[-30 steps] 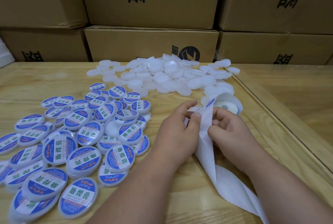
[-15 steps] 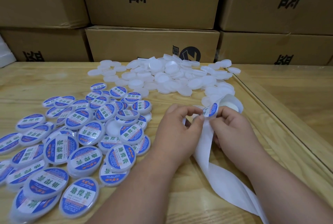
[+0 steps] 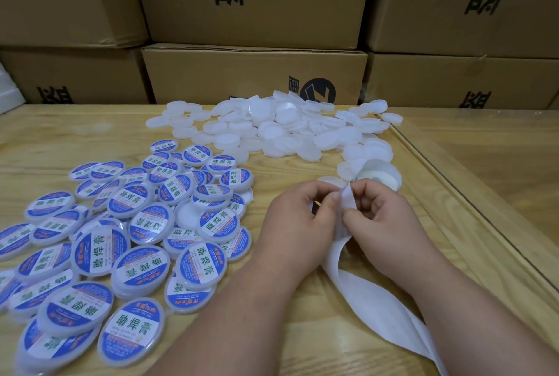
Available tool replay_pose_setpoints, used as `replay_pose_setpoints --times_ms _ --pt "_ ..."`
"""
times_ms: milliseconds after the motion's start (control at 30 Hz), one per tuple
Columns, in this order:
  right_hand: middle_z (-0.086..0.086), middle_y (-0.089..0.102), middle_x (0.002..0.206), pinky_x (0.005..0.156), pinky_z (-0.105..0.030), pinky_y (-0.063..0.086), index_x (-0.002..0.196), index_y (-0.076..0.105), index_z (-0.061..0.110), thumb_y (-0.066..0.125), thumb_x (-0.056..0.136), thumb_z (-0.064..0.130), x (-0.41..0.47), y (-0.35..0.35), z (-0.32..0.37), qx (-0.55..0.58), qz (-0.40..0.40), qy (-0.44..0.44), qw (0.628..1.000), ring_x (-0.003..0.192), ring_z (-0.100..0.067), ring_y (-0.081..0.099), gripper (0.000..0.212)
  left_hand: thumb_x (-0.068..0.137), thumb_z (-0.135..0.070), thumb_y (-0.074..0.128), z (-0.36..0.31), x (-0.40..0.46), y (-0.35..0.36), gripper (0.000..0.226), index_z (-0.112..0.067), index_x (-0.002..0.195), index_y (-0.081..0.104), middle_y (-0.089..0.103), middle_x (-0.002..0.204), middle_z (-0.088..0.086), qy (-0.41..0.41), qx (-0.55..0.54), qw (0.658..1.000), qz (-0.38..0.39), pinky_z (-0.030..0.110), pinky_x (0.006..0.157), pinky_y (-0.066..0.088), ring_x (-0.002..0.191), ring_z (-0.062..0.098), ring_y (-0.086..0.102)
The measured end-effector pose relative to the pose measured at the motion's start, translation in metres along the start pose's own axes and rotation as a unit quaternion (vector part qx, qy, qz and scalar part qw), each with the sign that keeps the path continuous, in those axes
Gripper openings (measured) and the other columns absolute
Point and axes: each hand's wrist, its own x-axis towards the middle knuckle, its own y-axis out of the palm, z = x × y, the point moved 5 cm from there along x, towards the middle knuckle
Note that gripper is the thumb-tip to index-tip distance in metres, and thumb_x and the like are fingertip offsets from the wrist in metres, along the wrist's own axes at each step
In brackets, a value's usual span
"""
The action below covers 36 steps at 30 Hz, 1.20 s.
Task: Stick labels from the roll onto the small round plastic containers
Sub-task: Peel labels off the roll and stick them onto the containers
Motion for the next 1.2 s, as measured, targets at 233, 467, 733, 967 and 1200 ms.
replay_pose_setpoints --times_ms 233,467,733,967,1200 --pt "0.005 0.043 0.057 0.046 -0.020 0.033 0.096 0.060 0.021 0.051 0.068 0.017 0.002 -0.006 -0.005 0.031 -0.037 0.024 0.999 0.048 -0.010 0.036 0.030 0.098 -0.019 0.058 0.004 0.003 -0.012 0.027 -0.045 0.100 0.064 0.065 0.082 -0.022 -0.038 -0.092 0.991 -0.088 0.010 0.056 0.043 0.060 -0.001 0.056" --pt "-0.004 0.046 0.061 0.054 -0.036 0.035 0.097 0.056 0.030 0.050 0.070 0.019 0.002 -0.009 -0.006 0.066 -0.075 0.043 0.994 0.057 -0.021 0.040 0.029 0.099 -0.017 0.054 0.007 0.002 -0.020 0.026 -0.034 0.098 0.073 0.069 0.098 -0.034 -0.079 -0.166 0.972 -0.146 0.005 0.070 0.046 0.087 -0.009 0.065" --pt "0.006 0.049 0.062 0.048 -0.018 0.040 0.087 0.063 0.043 0.064 0.094 0.001 0.000 -0.010 0.005 0.063 -0.089 -0.068 0.992 0.051 -0.008 0.044 0.043 0.096 -0.015 0.058 0.001 -0.001 -0.015 0.027 -0.032 0.088 0.078 0.072 0.094 -0.027 -0.083 -0.172 0.977 -0.099 0.022 0.078 0.049 0.090 0.004 0.066" --pt "0.001 0.058 0.072 0.058 -0.015 0.045 0.087 0.071 0.028 0.069 0.091 0.000 0.001 -0.007 0.005 0.065 -0.090 -0.083 0.990 0.063 -0.006 0.052 0.029 0.096 -0.011 0.057 -0.003 -0.001 -0.013 0.030 -0.026 0.084 0.079 0.075 0.088 -0.017 -0.074 -0.191 0.976 -0.075 0.013 0.067 0.046 0.078 0.001 0.065" --pt "0.005 0.050 0.061 0.050 -0.017 0.040 0.092 0.071 0.035 0.068 0.092 0.000 -0.002 -0.009 0.010 0.073 -0.089 -0.085 0.990 0.053 -0.007 0.045 0.035 0.096 -0.015 0.058 -0.003 -0.002 -0.012 0.029 -0.028 0.080 0.079 0.076 0.086 -0.015 -0.068 -0.213 0.973 -0.060 0.012 0.062 0.047 0.071 0.000 0.064"
